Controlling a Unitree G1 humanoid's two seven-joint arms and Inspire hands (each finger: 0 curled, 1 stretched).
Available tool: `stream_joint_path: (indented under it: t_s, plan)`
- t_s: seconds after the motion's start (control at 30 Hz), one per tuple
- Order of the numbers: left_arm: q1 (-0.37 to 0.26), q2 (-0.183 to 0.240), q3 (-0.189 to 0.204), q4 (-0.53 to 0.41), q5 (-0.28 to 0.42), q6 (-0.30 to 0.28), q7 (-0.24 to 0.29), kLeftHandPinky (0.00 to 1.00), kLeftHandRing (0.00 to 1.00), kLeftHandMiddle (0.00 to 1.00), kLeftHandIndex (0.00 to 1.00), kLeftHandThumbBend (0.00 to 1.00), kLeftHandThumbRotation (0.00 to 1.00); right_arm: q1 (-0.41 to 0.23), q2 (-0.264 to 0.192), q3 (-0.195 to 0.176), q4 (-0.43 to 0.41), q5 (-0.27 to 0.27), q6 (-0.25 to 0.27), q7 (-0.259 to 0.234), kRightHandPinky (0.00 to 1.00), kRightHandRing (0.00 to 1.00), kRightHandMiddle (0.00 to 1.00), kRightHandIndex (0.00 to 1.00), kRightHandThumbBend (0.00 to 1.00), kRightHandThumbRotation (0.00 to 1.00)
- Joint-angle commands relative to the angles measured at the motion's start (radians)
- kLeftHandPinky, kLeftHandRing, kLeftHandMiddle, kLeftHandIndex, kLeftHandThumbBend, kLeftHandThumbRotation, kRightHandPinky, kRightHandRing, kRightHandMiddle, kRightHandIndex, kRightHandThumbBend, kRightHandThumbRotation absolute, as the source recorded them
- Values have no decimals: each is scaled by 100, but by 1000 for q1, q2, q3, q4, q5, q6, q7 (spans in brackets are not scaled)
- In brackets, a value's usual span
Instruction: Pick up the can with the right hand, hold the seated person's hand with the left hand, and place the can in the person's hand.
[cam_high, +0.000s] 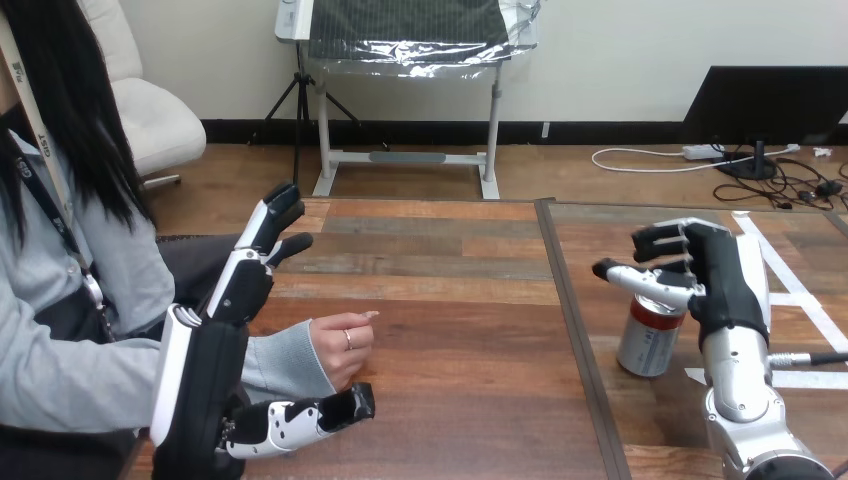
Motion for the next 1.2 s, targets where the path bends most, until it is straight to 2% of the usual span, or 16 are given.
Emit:
stream_joint_path:
  t_s: [0.0, 0.3, 0.4, 0.7, 0.9, 1.17]
  plan:
    - [-64, -8, 14, -24, 8, 1, 20, 82, 91, 95, 92, 100, 61, -48, 6, 16, -48, -10, -50, -12, 34, 40, 52, 51, 81, 0]
    - [-67, -5, 11, -17, 16, -4, 32, 81, 91, 95, 92, 100, 61, -44, 9, 24, -57, -18, -62, -8, 35, 41, 53, 51, 82, 0]
    - [-60, -6, 11, -30, 19, 10, 35, 81, 91, 95, 92, 100, 61, -42, 9, 27, -56, -19, -69, -8, 35, 41, 53, 51, 82, 0]
    - [-61, -4, 11, -33, 25, 9, 43, 81, 91, 95, 92, 100, 62, -39, 11, 31, -54, -15, -64, 0, 37, 43, 53, 52, 82, 0]
    - [-66, 8, -13, -22, -8, 0, 30, 82, 92, 96, 92, 100, 61, -35, 12, 25, -54, -6, -67, 19, 39, 45, 54, 54, 82, 0]
    - [-59, 10, -14, -33, -13, 13, 28, 83, 92, 96, 92, 100, 61, -30, 13, 9, -61, 19, -72, 61, 45, 52, 59, 60, 86, 0]
